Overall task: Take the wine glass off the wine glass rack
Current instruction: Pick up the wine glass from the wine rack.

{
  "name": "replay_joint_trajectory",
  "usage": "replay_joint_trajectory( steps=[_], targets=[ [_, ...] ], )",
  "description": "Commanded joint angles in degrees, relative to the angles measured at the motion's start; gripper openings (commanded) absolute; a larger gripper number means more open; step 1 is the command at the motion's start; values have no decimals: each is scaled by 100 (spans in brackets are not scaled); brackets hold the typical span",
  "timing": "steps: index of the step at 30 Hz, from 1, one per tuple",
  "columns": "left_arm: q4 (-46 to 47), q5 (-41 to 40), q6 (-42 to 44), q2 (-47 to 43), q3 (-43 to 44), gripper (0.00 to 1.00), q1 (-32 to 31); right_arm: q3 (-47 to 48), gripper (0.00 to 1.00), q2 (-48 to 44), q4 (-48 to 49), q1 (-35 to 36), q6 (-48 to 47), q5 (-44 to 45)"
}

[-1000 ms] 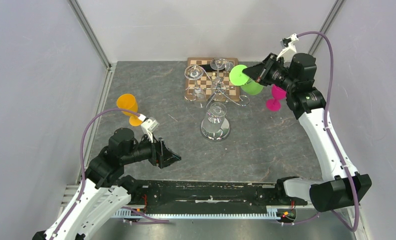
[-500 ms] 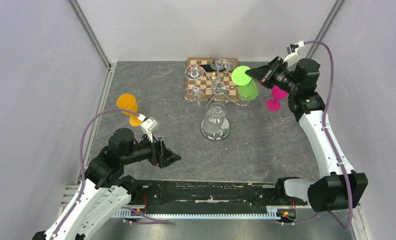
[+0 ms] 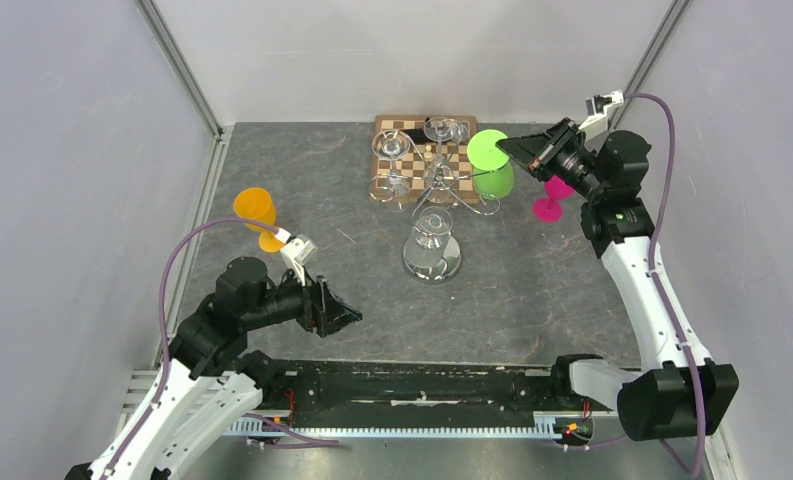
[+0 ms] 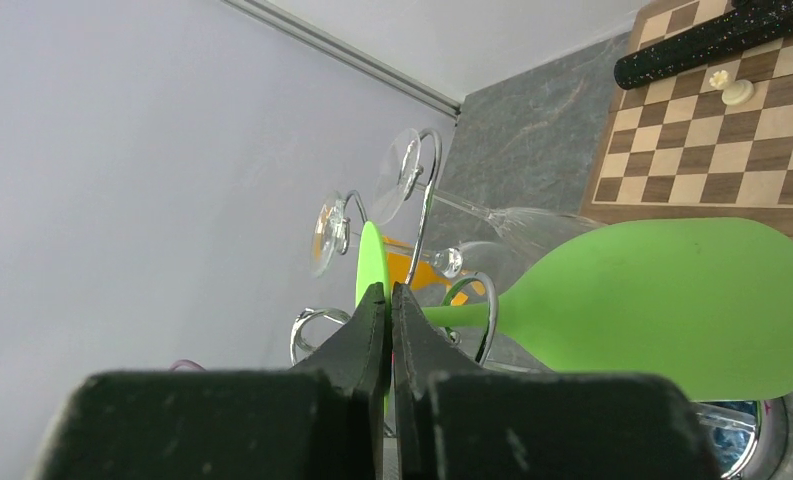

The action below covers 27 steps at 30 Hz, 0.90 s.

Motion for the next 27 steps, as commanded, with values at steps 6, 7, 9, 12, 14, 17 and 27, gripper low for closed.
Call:
replay_joint_trajectory(
  steps=[6, 7, 9, 12, 14, 17, 27],
  targets=[
    [73, -31, -303, -105, 21, 79, 6, -101, 0, -247, 131, -135, 263, 164],
    [74, -32, -305, -113, 26, 79, 6, -107, 0, -244, 110, -142, 278, 188],
    [75, -24, -300, -112, 23, 79, 4, -107, 0, -244, 102, -165, 291, 189],
    [79, -15, -304, -105, 21, 79, 5, -148, 0, -290, 62, -208, 264, 236],
    [75, -5, -303, -104, 26, 79, 6, -203, 0, -317, 59, -243, 275, 265],
    [75, 7, -305, -88, 25, 79, 5, -224, 0, -315, 61, -254, 293, 251],
    [86, 29, -298, -27, 21, 79, 1, -325, 0, -502, 10, -261, 259, 146]
  ],
)
